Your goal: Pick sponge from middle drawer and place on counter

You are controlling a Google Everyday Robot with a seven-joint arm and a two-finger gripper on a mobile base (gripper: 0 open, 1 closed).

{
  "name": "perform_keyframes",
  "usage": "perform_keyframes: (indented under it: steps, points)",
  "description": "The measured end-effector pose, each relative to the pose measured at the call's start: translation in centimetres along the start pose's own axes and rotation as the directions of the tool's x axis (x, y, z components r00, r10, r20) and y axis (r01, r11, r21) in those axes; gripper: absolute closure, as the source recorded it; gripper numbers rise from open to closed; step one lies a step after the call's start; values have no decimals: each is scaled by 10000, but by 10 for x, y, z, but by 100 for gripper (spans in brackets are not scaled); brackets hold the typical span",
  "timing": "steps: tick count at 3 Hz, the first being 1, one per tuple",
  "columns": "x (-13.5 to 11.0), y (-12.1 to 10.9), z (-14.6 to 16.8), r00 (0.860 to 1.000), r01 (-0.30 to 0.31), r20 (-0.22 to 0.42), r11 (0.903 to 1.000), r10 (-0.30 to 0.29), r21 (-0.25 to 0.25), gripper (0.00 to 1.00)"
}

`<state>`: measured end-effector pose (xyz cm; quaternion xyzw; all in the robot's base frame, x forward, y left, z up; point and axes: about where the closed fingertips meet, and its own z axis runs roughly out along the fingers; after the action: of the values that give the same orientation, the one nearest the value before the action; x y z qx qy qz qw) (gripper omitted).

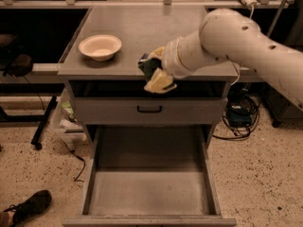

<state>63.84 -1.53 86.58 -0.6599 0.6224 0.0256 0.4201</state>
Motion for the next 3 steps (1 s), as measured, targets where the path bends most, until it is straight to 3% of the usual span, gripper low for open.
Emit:
perform_keyframes:
  steps: [1, 2, 3]
  points:
    - [-33, -59, -6, 9989, 454, -97, 9969, -448, 646, 100]
    - [-38, -109, -2, 9999, -127, -74, 9961, 134, 876, 100]
    - [-14, -159, 5, 9848, -1732, 144, 9756, 1729, 1348, 100]
